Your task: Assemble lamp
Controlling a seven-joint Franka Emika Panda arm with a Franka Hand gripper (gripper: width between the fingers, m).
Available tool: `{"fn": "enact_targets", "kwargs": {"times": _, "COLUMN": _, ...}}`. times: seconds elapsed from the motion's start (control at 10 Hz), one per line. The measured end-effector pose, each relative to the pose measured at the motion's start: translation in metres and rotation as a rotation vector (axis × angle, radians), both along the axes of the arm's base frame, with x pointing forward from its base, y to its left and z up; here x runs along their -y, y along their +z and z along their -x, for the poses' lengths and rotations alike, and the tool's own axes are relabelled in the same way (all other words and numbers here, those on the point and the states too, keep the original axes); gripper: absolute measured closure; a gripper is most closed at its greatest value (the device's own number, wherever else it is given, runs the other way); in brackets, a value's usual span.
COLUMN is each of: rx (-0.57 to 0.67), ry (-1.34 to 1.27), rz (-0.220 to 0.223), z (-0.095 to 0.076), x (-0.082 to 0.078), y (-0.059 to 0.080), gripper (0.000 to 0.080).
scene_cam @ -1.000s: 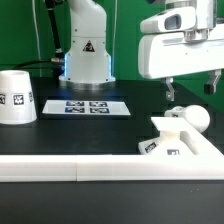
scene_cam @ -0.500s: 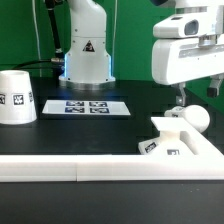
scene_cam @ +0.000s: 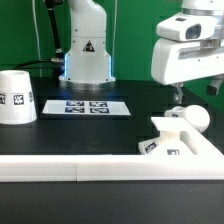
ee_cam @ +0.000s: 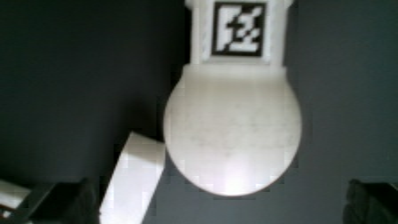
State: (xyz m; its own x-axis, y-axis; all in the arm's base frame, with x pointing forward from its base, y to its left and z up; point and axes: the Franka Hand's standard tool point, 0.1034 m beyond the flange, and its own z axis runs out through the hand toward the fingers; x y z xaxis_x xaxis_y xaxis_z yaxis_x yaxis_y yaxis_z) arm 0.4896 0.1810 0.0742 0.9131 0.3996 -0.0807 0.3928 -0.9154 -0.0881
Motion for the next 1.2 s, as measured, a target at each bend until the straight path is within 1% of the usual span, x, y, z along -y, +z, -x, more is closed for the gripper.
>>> {"fn": "enact_targets", "kwargs": {"times": 0.1, "rx": -0.050, "ry": 0.015, "rz": 0.031, "z": 0.001, "x": 0.001, "y": -0.001, "gripper": 0.0101}}
{"fn": "enact_targets", "kwargs": {"times": 0.2, "rx": -0.089, "ry": 0.007, "rz": 0.053, "z": 0.004, "x": 0.003, "y": -0.004, "gripper": 0.0101}}
{"fn": "enact_targets", "kwargs": {"times": 0.3, "rx": -0.162, "ry": -0.016, "rz": 0.097, "z": 0.012, "x": 0.002, "y": -0.006, "gripper": 0.0101}}
{"fn": "enact_targets", "kwargs": {"times": 0.4, "rx": -0.232, "ry": -0.006, "rz": 0.117, "z": 0.012, "x": 0.002, "y": -0.005, "gripper": 0.0101}}
{"fn": "enact_targets", "kwargs": {"times": 0.5, "rx": -0.269, "ry": -0.005, "rz": 0.128, "z": 0.011, "x": 0.001, "y": -0.006, "gripper": 0.0101}}
{"fn": "enact_targets", "kwargs": {"times": 0.6, "rx": -0.351, "ry": -0.004, "rz": 0.156, "z": 0.017, "x": 0.003, "y": -0.007, "gripper": 0.0101}}
{"fn": "enact_targets", "kwargs": {"times": 0.7, "rx": -0.421, "ry": -0.026, "rz": 0.187, "z": 0.017, "x": 0.002, "y": -0.008, "gripper": 0.0101}}
{"fn": "enact_targets", "kwargs": {"times": 0.8, "rx": -0.461, "ry": -0.024, "rz": 0.198, "z": 0.015, "x": 0.001, "y": -0.011, "gripper": 0.0101}}
{"fn": "enact_targets", "kwargs": {"times": 0.9, "rx": -0.538, "ry": -0.018, "rz": 0.223, "z": 0.019, "x": 0.001, "y": -0.012, "gripper": 0.0101}}
{"fn": "enact_targets", "kwargs": {"times": 1.0, "rx": -0.586, "ry": -0.014, "rz": 0.237, "z": 0.017, "x": -0.001, "y": -0.015, "gripper": 0.0101}}
{"fn": "enact_targets", "kwargs": {"times": 1.1, "rx": -0.670, "ry": -0.008, "rz": 0.267, "z": 0.021, "x": -0.001, "y": -0.016, "gripper": 0.0101}}
{"fn": "enact_targets", "kwargs": {"times": 1.2, "rx": -0.735, "ry": -0.004, "rz": 0.287, "z": 0.021, "x": -0.003, "y": -0.021, "gripper": 0.0101}}
